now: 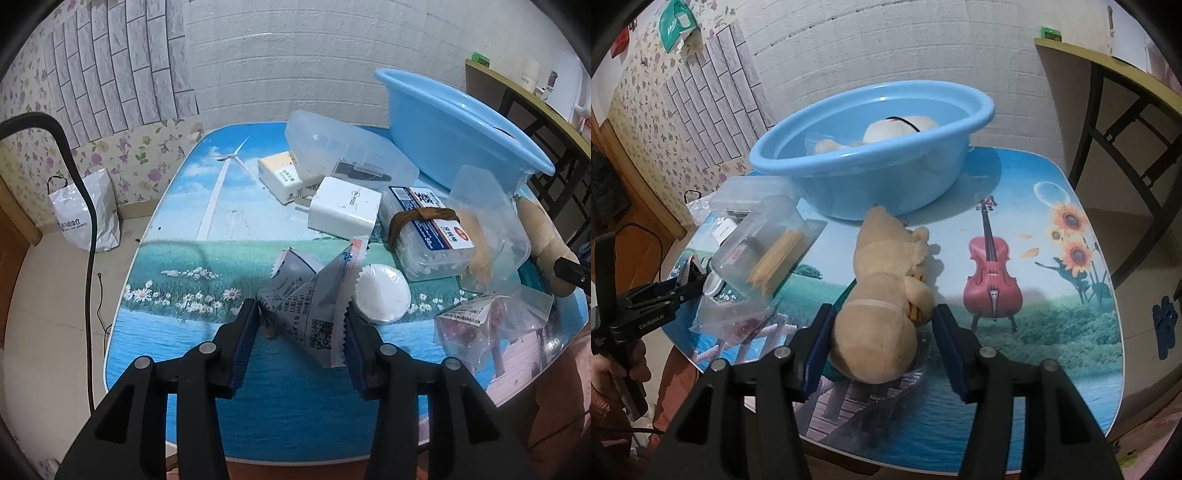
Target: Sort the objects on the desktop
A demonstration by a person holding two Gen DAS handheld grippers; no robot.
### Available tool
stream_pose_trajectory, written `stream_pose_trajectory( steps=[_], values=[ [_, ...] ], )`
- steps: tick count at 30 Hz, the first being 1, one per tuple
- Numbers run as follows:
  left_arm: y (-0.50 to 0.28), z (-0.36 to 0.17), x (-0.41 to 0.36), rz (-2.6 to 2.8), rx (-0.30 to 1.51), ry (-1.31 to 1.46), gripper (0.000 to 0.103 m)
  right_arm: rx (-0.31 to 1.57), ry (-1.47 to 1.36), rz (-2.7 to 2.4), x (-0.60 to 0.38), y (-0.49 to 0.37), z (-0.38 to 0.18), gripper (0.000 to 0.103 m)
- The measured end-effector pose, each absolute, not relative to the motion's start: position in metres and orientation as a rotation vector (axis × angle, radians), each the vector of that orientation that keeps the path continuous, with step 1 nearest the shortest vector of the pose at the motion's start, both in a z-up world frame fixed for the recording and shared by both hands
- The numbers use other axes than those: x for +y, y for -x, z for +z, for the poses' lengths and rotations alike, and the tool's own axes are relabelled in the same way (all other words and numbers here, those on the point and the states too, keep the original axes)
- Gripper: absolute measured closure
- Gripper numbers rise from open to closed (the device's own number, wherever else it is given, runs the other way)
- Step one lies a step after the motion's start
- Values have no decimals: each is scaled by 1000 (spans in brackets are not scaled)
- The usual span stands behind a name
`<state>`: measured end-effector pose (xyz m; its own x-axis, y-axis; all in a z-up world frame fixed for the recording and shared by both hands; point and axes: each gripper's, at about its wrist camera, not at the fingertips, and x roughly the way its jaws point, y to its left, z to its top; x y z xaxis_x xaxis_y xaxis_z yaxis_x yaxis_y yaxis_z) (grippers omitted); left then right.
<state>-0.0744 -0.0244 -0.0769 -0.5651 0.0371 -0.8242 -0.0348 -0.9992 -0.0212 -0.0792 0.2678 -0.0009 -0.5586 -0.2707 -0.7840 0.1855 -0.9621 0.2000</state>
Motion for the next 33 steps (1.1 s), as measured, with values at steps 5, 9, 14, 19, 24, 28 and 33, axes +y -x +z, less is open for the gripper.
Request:
stream_pose_trajectory(
  steps=[5, 9, 14, 19, 24, 28, 33],
  values=[
    [78, -78, -22, 2750, 12, 1438, 54, -137, -1330, -2569, 268, 83, -5, 48],
    [79, -80, -21, 2765, 21, 1400, 50, -118, -1360, -2592, 264, 87, -11, 47],
    [81, -82, -20, 2791, 11, 1378, 40, -75, -1383, -2611, 259, 93, -18, 46],
    [82, -82, -21, 2786, 11, 1370, 34, -91, -1367, -2620, 263, 95, -23, 43],
    [80, -83, -18, 2774, 15, 1355, 33, -71, -1301, -2643, 261, 93, -27, 32],
    [81, -83, -16, 2758, 14, 1361, 28, -35, -1277, -2664, 253, 88, -29, 18],
    [81, -86, -10, 2748, 24, 1371, 13, -50, -1264, -2673, 252, 86, -29, 18]
  ],
)
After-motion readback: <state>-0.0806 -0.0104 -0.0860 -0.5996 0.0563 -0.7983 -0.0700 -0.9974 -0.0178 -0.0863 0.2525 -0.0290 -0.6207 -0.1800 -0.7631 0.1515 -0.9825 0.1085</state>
